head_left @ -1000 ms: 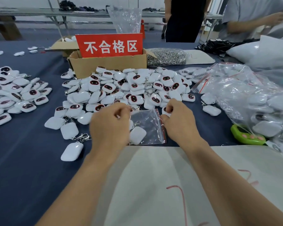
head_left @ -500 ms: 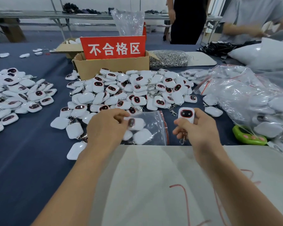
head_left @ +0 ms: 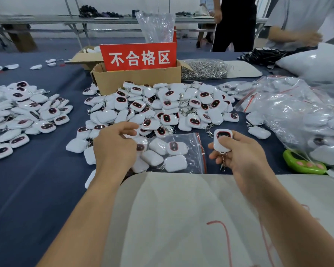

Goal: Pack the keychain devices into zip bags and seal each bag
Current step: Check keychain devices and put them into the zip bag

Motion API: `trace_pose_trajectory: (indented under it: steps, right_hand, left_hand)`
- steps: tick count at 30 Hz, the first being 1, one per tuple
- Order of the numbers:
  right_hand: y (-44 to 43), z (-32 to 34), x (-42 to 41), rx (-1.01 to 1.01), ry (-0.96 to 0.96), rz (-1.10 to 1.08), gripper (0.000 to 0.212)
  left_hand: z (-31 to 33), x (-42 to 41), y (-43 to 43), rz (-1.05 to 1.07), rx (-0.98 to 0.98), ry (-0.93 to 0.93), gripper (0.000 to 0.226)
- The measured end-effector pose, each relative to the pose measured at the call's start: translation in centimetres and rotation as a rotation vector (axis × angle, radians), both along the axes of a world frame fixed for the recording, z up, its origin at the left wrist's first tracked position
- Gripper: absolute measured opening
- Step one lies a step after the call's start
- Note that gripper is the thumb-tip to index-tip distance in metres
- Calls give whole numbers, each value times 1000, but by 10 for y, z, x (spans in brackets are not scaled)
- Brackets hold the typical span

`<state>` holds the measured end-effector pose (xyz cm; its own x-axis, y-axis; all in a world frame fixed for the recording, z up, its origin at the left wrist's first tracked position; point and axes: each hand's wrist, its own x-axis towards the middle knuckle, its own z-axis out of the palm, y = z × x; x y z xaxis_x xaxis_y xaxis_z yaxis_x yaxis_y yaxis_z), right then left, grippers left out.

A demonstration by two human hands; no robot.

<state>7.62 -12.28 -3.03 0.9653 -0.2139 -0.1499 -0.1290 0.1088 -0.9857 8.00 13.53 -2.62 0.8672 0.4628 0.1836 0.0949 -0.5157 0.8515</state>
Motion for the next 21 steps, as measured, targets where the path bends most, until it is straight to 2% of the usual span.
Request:
trace_pose_trajectory:
  steps: [3, 6, 11, 16, 21]
  right_hand:
    - [-1, 2, 2, 69, 24, -9, 13]
    - [1, 4, 2, 117, 24, -16, 15]
    - [2, 7, 0, 126, 32, 7, 14]
    - [13, 11, -12, 4, -59, 83, 21]
    - [26, 14, -25, 41, -157, 195, 26]
  left_hand:
    - [-3, 1, 1, -117, 173, 121, 42]
    - [-2, -1, 0, -97, 257, 81, 37]
    - [-2, -6, -19, -138, 150, -53, 38]
    - [1, -20, -63, -303, 114, -265, 30]
    - [2, -24, -91, -443, -182, -221, 24]
